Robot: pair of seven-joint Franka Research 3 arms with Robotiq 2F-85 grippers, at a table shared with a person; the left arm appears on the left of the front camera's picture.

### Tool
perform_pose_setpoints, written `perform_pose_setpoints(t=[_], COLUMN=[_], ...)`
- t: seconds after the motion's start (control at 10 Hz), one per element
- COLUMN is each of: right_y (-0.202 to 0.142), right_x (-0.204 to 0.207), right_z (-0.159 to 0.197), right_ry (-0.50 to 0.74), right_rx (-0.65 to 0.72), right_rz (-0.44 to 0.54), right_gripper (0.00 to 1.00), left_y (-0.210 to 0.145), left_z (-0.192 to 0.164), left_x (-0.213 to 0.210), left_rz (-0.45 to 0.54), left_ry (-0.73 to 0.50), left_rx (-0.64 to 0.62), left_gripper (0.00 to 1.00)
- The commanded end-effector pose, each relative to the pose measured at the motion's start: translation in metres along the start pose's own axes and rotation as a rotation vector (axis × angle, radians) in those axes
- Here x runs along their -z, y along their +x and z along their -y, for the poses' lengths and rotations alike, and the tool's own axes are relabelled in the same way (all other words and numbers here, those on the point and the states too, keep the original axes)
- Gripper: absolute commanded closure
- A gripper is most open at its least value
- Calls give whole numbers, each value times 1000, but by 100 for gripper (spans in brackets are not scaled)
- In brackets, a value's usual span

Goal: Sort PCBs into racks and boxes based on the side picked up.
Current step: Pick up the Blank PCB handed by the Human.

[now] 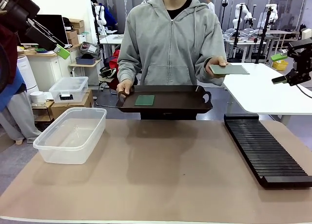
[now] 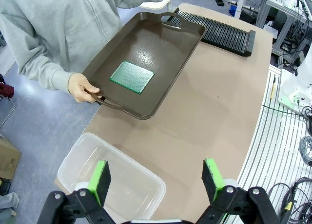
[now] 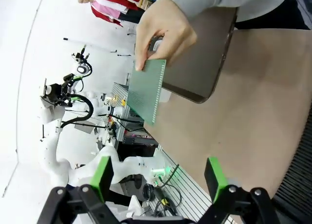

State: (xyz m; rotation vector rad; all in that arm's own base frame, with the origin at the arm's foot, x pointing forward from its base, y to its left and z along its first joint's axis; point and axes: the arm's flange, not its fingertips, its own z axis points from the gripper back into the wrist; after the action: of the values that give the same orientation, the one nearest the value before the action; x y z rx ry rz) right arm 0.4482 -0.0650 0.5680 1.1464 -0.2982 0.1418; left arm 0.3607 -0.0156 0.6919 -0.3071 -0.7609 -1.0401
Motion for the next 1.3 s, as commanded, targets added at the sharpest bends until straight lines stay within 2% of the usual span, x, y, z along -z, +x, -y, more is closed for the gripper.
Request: perform_pose_setpoints(t=[0.0,0.2,0.3,0.4,0.6,0.9,1.2], right_y=[0,-1,14,31,59,81,85], right_x=[-8,-3,4,15,33,65,84], right_z=[-1,0,12,23,36,45,46], right_ry=[7,-2,128,243,363,394,404], right_rx=[15,3,107,144,233,223,186], right_rz=[-3,2,-57,-118,-147,-184,-212], right_gripper=[0,0,0,0,0,0,0], left_y=[-1,-1,-1,-1,-1,-1,-1], left_z=[0,0,0,0,0,0,0], left_x=[1,1,1,1,1,1,1], left_rz=[3,3,3,3,3,3,3], left_ry=[4,4,4,4,4,4,4], left_rx=[2,2,2,2,2,2,2], left_gripper=[0,0,0,0,0,0,0])
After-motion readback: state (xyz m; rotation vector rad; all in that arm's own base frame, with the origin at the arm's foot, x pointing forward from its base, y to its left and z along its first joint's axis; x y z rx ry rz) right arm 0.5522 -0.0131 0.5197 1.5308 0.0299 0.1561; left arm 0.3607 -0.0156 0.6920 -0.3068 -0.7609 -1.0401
